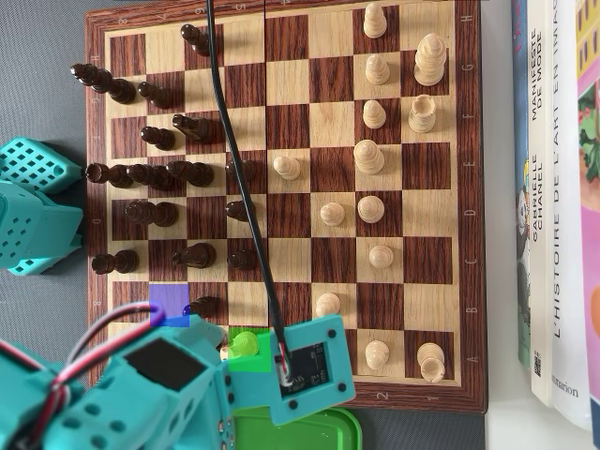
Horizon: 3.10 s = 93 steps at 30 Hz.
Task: Play chess
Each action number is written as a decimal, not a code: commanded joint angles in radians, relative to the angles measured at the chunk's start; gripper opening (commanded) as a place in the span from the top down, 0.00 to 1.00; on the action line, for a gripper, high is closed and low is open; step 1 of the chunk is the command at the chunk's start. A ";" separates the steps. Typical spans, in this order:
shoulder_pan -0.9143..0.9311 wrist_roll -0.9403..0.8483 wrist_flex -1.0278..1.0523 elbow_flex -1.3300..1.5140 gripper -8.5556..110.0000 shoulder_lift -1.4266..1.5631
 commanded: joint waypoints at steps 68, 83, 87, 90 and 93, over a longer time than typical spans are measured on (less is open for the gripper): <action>-0.489 0.604 -1.608 1.095 0.81 1.388; -0.488 0.603 -2.060 1.388 0.81 1.605; -0.489 0.603 -2.198 1.493 0.81 1.687; -0.485 0.604 -2.296 1.552 0.81 1.752; -0.489 0.611 -2.372 1.595 0.81 1.804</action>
